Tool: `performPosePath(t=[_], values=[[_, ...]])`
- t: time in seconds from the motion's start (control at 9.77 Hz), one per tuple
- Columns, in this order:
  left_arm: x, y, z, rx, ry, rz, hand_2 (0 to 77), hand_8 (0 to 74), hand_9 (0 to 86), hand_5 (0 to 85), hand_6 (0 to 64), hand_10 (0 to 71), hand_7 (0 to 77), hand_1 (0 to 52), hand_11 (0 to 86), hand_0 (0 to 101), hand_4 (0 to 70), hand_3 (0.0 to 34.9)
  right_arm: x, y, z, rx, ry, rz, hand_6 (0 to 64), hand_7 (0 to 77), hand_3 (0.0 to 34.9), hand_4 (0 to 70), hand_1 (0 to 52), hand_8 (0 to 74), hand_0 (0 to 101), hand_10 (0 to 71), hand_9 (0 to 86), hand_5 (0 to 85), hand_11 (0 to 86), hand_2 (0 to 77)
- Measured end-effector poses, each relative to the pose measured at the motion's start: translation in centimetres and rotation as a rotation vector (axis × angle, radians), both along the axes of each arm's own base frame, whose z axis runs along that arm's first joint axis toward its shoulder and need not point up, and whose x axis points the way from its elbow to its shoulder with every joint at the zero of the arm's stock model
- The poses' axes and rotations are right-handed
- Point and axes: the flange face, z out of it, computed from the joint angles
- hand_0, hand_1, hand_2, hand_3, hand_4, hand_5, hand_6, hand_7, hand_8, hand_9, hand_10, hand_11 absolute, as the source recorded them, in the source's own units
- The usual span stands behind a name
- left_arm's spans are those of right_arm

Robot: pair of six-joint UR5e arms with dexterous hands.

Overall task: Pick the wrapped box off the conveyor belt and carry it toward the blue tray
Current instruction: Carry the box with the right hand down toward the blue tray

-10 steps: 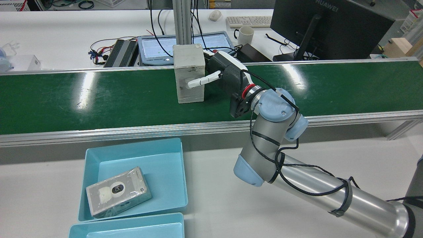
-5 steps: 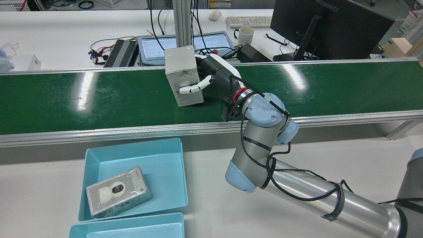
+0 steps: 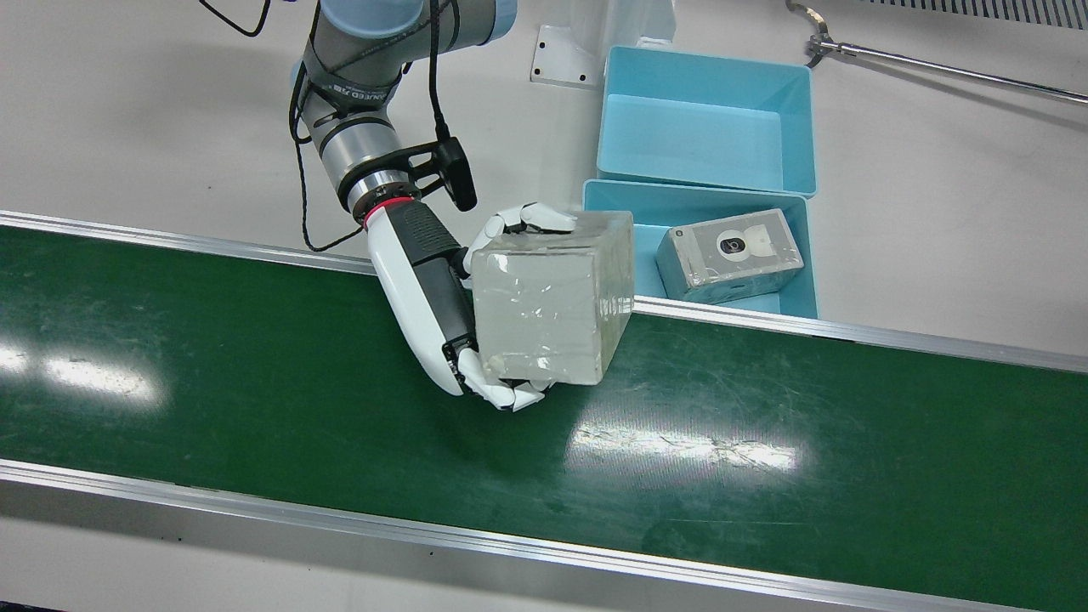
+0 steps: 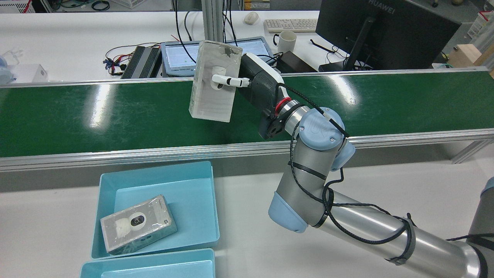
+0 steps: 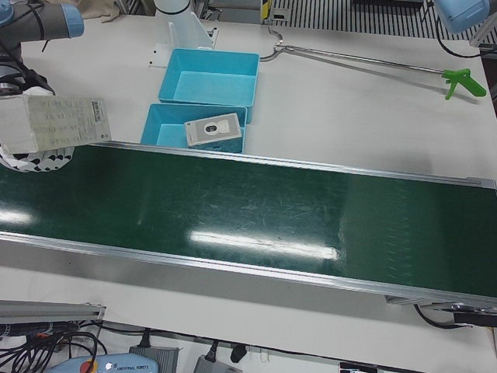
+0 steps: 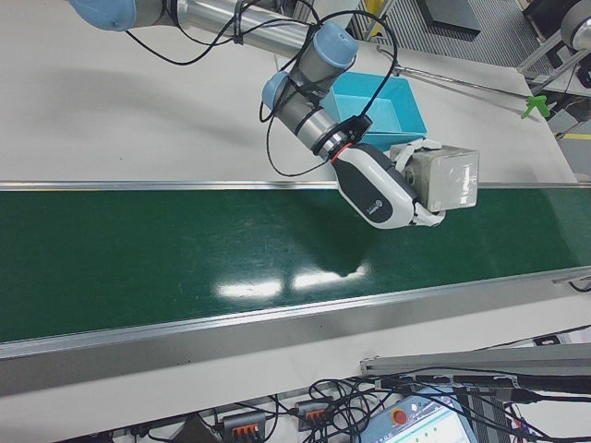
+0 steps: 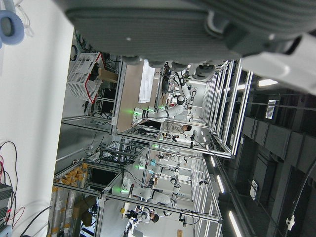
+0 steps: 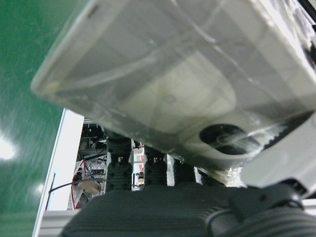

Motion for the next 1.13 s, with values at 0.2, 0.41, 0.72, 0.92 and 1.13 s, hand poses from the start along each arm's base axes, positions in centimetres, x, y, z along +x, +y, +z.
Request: performPosePath(t=[0.2, 0.41, 0.72, 0.92, 1.13], values=[[0.0, 0.0, 0.0, 0.000, 0.000, 0.000, 1.1, 0.5, 0.5, 1.1, 0.5, 0.0, 0.5, 0.0, 0.5, 0, 0.0, 0.0, -1.3, 3.5, -2.1, 0.045, -0.001, -0.031, 40.4, 70.4, 6.6, 14.7, 0.5, 63.3, 38, 67.6, 68.7, 70.4, 49.6, 42.5], [0.0, 0.0, 0.0, 0.000, 0.000, 0.000, 0.5, 0.5, 0.0, 1.1, 0.5, 0.0, 0.5, 0.0, 0.5, 0, 0.0, 0.0, -5.1, 7.8, -2.9, 0.070, 0.024, -0.069, 46.9, 70.9, 8.5, 15.8, 0.5, 69.8, 39, 69.8, 69.8, 70.9, 70.4, 44.7], [0.0, 0.0, 0.0, 0.000, 0.000, 0.000, 1.1, 0.5, 0.0, 1.1, 0.0, 0.0, 0.5, 0.0, 0.5, 0, 0.0, 0.0, -8.9, 11.7, -2.6, 0.076, 0.055, -0.105, 45.8, 67.6, 6.3, 18.5, 0.5, 63.3, 37, 62.7, 70.9, 65.4, 70.4, 41.5], [0.0, 0.0, 0.0, 0.000, 0.000, 0.000, 1.1, 0.5, 0.0, 1.1, 0.0, 0.5, 0.5, 0.0, 0.5, 0, 0.0, 0.0, -9.6, 12.5, -2.3, 0.079, 0.065, -0.121, 31.6, 63.8, 2.4, 9.8, 0.5, 41.5, 42, 38.7, 52.4, 51.3, 45.8, 41.5], [0.0, 0.0, 0.0, 0.000, 0.000, 0.000, 1.1, 0.5, 0.0, 1.1, 0.5, 0.0, 0.5, 0.0, 0.5, 0, 0.0, 0.0, -10.5, 13.9, -1.9, 0.080, 0.067, -0.150, 25.1, 55.1, 3.7, 5.4, 0.5, 33.3, 44, 29.5, 43.6, 40.9, 37.6, 41.5]])
